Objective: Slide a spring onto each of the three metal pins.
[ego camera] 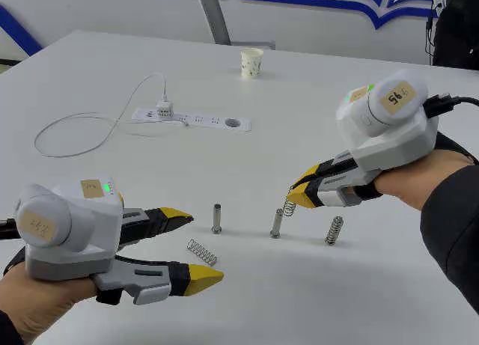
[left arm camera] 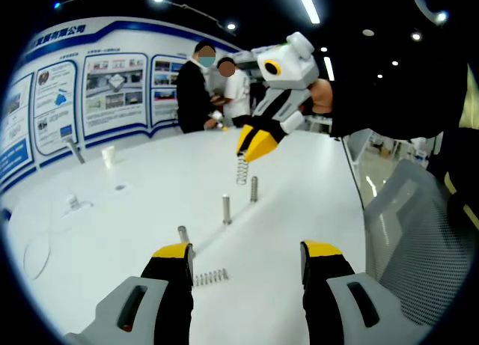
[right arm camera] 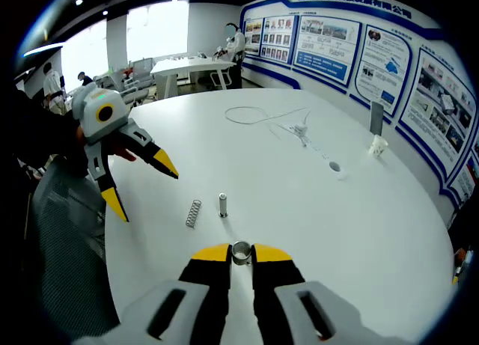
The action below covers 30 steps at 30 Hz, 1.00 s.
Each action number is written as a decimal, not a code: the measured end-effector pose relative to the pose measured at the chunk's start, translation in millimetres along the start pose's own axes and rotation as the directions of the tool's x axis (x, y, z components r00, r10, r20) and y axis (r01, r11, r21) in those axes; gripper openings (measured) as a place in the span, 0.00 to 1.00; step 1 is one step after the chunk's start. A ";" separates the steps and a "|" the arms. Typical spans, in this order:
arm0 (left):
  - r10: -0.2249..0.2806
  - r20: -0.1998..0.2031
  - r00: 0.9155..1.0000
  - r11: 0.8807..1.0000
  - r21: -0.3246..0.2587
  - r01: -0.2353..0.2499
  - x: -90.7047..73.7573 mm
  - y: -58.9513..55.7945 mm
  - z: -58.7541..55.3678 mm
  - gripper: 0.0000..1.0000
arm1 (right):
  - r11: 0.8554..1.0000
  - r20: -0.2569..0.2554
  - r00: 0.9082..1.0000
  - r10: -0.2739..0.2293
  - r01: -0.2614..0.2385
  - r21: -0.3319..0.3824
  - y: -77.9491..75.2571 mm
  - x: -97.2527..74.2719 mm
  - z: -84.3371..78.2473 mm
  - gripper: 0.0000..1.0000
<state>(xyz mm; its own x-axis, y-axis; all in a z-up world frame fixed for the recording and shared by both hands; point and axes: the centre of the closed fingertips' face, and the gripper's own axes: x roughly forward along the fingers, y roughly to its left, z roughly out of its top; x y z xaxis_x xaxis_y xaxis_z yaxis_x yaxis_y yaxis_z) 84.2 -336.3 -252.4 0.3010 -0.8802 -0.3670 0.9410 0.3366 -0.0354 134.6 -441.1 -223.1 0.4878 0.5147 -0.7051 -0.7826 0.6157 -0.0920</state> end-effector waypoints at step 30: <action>0.038 -0.001 0.999 0.998 -0.045 -0.038 -4.1 4.8 -9.4 0.61 | 0.999 -0.016 1.000 -0.016 0.017 0.028 -19.2 30.1 -8.3 0.12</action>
<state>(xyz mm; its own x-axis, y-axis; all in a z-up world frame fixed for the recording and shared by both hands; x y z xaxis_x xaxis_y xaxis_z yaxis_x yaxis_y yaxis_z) 86.0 -328.0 -259.8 0.3366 -0.8662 -0.3694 0.9209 0.3846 -0.0628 161.0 -442.4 -248.4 0.4942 0.4951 -0.7146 -0.7633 0.6406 -0.0841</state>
